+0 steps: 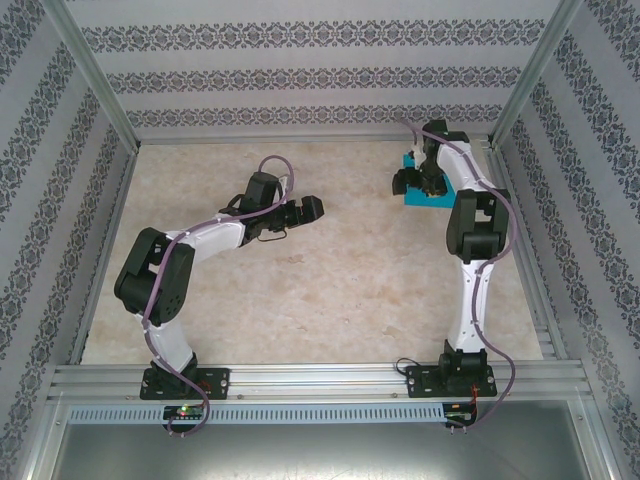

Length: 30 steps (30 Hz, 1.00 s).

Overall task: Fold a paper plane with a square sheet of paper (pick it up from the middle)
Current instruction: Move the square sheet of paper to the center of the table.

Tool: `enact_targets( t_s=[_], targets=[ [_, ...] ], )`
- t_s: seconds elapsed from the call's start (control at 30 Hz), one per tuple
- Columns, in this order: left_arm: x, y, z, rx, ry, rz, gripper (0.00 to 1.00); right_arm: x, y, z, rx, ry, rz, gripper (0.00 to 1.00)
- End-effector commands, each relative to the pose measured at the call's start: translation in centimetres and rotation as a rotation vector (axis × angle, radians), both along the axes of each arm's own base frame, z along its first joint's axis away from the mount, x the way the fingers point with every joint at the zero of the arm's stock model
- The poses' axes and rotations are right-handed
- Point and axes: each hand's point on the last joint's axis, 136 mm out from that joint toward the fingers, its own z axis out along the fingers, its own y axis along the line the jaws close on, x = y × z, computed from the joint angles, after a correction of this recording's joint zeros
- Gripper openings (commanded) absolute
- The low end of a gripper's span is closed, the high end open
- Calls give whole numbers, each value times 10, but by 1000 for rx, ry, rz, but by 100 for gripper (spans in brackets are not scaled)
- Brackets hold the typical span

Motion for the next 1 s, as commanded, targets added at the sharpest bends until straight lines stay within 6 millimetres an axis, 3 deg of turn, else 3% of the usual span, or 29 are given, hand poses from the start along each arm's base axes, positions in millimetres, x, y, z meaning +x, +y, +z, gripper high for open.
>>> enact_targets(
  t_s=[0.0, 0.13, 0.37, 0.53, 0.73, 0.97],
  targets=[
    [-6, -3, 7, 7, -19, -26, 100, 12, -39, 16, -55, -63, -178, 87],
    [-6, -3, 5, 12, -14, -28, 100, 20, -54, 8, -75, -65, -232, 86],
    [-3, -4, 8, 17, -16, -33, 100, 29, -55, -7, -74, -23, -233, 86],
    [-4, -4, 7, 20, -11, -36, 100, 27, -50, -24, -59, 25, -222, 86],
    [-5, -4, 7, 25, -12, -41, 100, 25, -48, -30, -88, 50, -208, 86],
    [-7, -5, 7, 29, -6, -50, 100, 16, -32, -48, -80, 110, -168, 85]
  ],
)
